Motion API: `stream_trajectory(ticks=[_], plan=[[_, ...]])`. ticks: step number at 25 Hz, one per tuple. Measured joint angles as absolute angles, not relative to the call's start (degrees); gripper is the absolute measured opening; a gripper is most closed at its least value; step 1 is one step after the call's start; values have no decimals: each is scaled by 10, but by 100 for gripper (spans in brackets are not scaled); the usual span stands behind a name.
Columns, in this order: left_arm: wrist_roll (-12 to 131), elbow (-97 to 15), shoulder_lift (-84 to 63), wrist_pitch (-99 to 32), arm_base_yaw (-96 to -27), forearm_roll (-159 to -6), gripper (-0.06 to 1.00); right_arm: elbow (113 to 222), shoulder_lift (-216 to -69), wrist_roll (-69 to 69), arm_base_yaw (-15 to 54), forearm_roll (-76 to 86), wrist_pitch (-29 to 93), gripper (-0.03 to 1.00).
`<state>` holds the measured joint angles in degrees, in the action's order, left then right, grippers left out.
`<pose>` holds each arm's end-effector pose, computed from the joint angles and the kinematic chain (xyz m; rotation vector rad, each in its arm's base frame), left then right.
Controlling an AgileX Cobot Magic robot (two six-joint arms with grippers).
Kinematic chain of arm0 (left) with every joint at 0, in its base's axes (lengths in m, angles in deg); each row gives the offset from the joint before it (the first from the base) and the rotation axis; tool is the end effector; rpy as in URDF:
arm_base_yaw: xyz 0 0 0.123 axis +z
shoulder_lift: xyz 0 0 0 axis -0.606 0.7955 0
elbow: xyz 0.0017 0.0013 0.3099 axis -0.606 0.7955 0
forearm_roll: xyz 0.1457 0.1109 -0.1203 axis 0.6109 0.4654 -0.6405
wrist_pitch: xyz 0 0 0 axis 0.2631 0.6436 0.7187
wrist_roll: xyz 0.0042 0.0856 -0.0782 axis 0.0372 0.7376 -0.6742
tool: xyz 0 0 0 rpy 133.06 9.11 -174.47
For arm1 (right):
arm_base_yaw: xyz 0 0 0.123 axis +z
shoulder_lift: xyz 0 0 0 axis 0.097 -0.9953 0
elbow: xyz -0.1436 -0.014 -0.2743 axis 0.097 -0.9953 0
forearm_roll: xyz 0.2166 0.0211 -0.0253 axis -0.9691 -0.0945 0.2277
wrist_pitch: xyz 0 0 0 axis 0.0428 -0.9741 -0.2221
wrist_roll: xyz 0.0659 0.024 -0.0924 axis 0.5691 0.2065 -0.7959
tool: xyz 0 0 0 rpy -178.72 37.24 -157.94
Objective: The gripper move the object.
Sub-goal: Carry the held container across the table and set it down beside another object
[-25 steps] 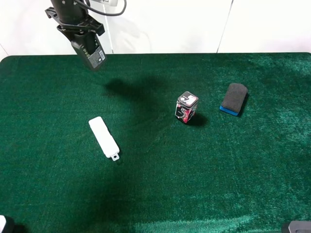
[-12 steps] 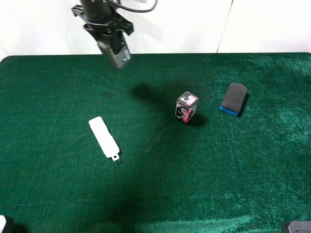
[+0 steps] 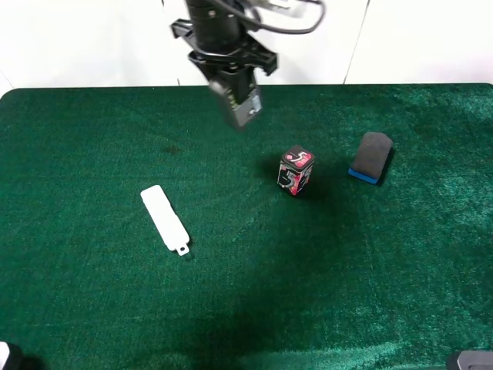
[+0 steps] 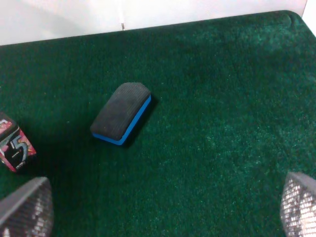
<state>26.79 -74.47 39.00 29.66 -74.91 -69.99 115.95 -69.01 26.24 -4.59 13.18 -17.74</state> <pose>0.3582 -0.2775 0.2610 0.9331 2.6687 -0.1620 -0.0358 -0.0006 0.2517 0.0360 2.0101 0.0448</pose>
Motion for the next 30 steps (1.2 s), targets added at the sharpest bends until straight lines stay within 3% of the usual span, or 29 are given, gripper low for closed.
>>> stream_trajectory(ticks=[14, 30], plan=[[209, -786, 389, 297, -861, -710, 44, 1159, -690, 262, -46, 132, -177, 69], [190, -788, 415, 297, -931, -720, 44, 1159, -690, 262, -46, 128, -177, 69]])
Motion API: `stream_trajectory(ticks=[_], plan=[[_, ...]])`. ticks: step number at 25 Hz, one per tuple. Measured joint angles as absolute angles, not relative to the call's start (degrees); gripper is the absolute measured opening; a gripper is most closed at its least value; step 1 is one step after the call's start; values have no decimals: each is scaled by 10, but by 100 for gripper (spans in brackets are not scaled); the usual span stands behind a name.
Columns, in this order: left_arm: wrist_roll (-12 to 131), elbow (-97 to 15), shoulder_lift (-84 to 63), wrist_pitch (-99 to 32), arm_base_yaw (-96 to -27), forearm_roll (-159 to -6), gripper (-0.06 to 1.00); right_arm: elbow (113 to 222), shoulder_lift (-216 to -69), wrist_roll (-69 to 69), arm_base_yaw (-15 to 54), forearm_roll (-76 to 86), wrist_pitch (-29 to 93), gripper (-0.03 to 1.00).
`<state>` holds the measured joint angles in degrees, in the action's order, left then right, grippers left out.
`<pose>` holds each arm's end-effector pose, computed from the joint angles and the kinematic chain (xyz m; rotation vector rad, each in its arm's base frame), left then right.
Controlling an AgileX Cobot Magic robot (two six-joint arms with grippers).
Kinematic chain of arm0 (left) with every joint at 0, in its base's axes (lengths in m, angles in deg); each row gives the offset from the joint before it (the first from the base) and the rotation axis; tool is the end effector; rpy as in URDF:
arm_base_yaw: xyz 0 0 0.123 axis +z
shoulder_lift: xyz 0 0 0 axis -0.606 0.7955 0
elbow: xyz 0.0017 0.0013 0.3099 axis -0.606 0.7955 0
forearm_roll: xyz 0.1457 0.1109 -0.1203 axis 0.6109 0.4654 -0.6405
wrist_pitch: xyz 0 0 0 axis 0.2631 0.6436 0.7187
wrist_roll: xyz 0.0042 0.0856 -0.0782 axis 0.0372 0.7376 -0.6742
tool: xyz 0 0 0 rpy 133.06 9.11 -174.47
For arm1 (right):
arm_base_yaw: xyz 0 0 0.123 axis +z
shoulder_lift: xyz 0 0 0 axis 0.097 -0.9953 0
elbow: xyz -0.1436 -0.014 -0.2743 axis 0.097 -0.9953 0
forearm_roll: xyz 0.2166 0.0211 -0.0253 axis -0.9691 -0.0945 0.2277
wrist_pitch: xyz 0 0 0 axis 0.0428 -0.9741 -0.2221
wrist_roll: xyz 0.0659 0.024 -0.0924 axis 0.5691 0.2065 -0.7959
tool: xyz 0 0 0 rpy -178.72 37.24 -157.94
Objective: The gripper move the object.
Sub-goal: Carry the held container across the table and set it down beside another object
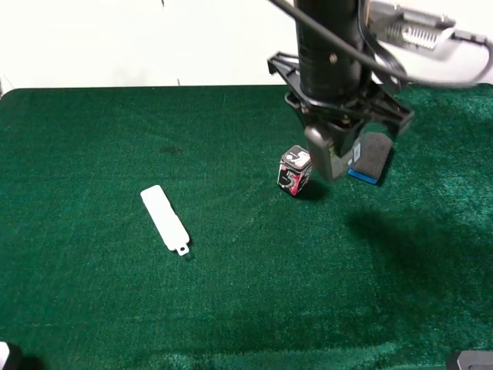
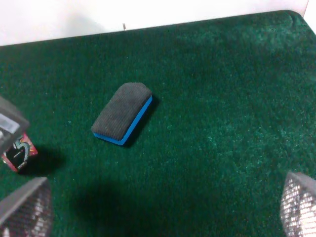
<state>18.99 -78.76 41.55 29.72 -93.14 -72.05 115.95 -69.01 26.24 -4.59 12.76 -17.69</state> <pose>0.2577 -0.3888 0.2599 1.1671 2.5898 -0.3242 -0.0357 0.0002 0.2518 0.0357 2.0093 0.0535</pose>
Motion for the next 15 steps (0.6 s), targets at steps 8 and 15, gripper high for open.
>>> stream_trajectory(ticks=[8, 15], plan=[[191, -788, 449, 296, -936, -724, 44, 1159, -690, 262, -46, 126, -177, 69], [191, -788, 486, 296, -936, -724, 44, 1159, -690, 262, -46, 126, -177, 69]])
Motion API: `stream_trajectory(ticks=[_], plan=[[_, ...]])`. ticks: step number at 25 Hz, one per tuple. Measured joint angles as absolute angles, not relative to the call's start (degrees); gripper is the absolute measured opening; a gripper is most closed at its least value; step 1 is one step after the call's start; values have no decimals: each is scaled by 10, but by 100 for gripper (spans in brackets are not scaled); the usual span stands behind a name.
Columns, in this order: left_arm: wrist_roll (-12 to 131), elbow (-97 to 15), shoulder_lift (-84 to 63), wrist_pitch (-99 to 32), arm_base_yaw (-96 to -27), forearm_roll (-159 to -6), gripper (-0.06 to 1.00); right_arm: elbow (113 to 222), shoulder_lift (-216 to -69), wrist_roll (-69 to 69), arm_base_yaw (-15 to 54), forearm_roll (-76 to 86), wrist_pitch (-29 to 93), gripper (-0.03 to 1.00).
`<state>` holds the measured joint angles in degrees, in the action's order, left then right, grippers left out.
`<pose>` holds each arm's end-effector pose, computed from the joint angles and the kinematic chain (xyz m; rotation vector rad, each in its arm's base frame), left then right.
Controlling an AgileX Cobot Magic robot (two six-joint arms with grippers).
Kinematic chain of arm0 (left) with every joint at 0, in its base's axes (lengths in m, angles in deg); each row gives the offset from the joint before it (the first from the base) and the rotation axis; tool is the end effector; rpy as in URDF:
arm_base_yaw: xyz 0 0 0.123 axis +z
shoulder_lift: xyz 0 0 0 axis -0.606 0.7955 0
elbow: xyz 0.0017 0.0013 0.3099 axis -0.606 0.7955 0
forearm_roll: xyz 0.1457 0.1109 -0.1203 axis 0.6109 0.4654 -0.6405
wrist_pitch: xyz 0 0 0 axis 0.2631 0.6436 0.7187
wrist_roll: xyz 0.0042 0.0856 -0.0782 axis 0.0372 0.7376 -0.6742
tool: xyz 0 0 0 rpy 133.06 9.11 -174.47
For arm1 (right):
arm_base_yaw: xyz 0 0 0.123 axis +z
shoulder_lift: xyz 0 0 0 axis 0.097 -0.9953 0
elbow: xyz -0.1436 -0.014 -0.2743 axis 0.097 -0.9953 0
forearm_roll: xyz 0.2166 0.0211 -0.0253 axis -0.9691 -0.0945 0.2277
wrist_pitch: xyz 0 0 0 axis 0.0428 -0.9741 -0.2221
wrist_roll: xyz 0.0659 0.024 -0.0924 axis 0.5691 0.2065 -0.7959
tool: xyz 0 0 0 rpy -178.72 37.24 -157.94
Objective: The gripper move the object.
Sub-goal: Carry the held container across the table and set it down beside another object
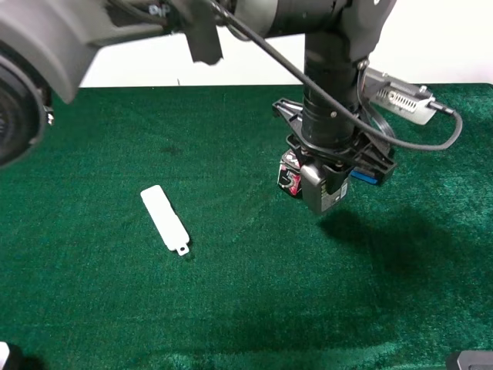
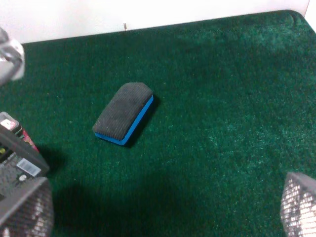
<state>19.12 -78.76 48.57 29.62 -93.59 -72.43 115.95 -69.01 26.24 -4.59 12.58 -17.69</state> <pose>0.2615 -0.4024 0.2019 1.2213 2.6905 -0.2498 -0.0358 0.0005 0.2518 0.0357 2.0094 0.0572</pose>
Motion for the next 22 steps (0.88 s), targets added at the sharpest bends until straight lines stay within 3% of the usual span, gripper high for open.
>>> stream_trajectory(ticks=[19, 22], plan=[[208, -788, 526, 296, -936, -716, 44, 1159, -690, 262, -46, 126, -177, 69], [209, -788, 526, 296, -936, -716, 48, 1159, -690, 262, -46, 126, -177, 69]])
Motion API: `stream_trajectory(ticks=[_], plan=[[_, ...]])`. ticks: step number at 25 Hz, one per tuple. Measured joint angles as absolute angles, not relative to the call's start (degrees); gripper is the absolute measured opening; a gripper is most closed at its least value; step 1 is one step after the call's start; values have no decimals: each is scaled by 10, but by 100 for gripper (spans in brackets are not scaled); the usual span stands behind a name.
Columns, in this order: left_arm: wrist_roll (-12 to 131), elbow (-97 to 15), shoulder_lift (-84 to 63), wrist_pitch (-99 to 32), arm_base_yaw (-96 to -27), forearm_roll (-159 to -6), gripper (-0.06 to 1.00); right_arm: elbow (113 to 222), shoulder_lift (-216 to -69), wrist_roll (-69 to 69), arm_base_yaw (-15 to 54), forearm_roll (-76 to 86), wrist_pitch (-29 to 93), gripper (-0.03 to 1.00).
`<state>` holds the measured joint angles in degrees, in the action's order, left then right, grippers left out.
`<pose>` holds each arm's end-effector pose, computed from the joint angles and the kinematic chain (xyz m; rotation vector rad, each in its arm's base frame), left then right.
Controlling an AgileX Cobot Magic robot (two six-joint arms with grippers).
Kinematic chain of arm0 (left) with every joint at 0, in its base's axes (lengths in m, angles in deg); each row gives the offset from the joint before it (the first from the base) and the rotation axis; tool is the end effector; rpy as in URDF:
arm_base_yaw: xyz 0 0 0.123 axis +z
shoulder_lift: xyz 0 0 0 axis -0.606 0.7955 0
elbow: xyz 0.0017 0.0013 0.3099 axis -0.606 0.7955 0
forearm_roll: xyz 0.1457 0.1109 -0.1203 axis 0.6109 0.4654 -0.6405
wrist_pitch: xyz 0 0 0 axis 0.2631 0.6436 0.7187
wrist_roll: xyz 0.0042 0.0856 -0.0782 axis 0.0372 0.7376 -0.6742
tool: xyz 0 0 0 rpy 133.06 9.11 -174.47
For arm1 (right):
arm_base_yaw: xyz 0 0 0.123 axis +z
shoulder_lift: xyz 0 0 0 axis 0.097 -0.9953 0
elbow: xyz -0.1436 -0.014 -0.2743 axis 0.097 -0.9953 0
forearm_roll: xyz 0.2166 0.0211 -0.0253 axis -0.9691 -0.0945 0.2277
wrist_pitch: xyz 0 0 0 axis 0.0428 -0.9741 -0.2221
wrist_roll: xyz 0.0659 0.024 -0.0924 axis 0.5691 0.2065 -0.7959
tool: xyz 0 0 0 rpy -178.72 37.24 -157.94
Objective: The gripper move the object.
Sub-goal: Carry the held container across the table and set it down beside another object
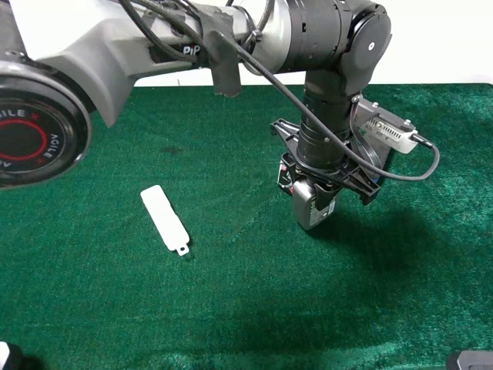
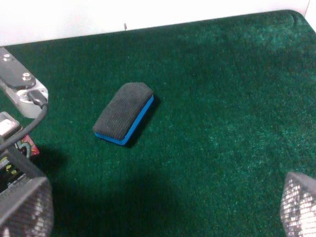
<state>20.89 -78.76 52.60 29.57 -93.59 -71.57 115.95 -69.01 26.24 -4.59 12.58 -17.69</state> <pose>0.2653 -0.4052 0.1680 1.2903 2.7189 -0.1771 -0.0358 0.0005 0.2518 0.0357 2.0094 0.0572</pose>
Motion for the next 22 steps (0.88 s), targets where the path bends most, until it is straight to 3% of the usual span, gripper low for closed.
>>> stream_trajectory(ticks=[10, 22], plan=[[210, -789, 526, 296, -936, -715, 85, 1159, -690, 262, -46, 126, -177, 69], [203, -852, 524, 296, -936, -716, 89, 1159, -690, 262, -46, 126, -177, 69]])
